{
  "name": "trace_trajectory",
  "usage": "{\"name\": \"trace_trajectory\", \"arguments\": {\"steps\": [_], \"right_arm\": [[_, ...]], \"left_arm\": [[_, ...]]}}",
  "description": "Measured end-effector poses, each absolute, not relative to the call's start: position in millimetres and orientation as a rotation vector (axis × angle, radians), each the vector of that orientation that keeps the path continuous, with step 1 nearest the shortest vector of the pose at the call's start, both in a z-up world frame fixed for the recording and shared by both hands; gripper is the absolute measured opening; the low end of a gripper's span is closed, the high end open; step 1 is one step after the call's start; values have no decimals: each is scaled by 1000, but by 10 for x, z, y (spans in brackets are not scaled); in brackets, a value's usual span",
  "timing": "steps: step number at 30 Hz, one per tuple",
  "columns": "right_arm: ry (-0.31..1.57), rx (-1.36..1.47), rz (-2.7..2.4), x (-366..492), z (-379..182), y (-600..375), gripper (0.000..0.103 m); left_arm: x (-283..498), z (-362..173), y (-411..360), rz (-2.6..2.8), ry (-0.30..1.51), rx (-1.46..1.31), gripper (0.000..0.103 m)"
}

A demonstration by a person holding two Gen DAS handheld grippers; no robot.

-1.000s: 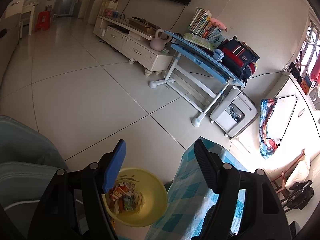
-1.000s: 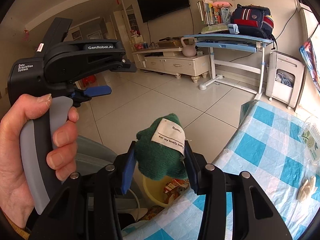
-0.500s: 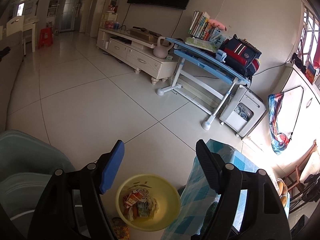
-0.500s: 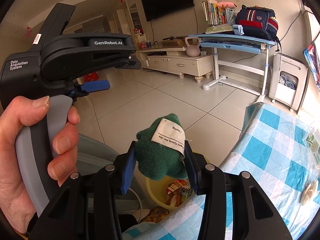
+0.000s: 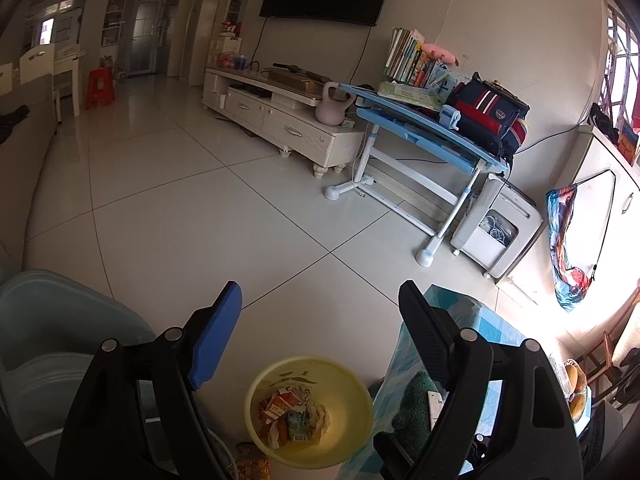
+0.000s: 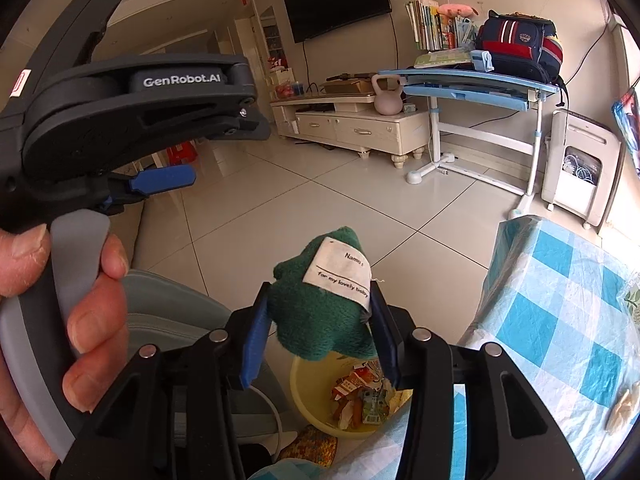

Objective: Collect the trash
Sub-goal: 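Open the right gripper to drop the plush toy into the basin, then move both tools back over the table toward the bottle and tissue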

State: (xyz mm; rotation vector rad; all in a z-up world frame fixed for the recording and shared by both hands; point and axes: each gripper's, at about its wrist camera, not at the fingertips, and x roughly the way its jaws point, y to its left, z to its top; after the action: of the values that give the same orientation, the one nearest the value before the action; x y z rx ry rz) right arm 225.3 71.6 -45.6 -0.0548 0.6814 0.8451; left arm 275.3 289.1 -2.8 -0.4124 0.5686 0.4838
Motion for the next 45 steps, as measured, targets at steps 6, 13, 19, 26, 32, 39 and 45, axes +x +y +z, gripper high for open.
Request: {"name": "trace_trajectory", "arguments": {"steps": [6,13,19,26,32,39,45], "right_arm": [[731,-56,828,2514,-602,854,59],[735,-47,801,2493,-632,635,63],[733,19,779,2551,-595,406,64],[656,-50,742,2362,-372,-3,64],[626,-115,564,2277,-269,-895,64],[623,-106,368,2402,-246,-1837,64],[684,-125,372,2720,-375,-1966,65]], "left_arm": [[2728,-17,2951,515,557,-417,80],[2769,-20,2888,509,563,-385,81],[2831,-30,2763,498,578,-336,81],[2846,-39,2762,485,594,-334,82],[2968,-83,2466,405,632,-249,82],[3082,-215,1487,171,680,8,83],[3137,-389,564,-34,712,185,83]]}}
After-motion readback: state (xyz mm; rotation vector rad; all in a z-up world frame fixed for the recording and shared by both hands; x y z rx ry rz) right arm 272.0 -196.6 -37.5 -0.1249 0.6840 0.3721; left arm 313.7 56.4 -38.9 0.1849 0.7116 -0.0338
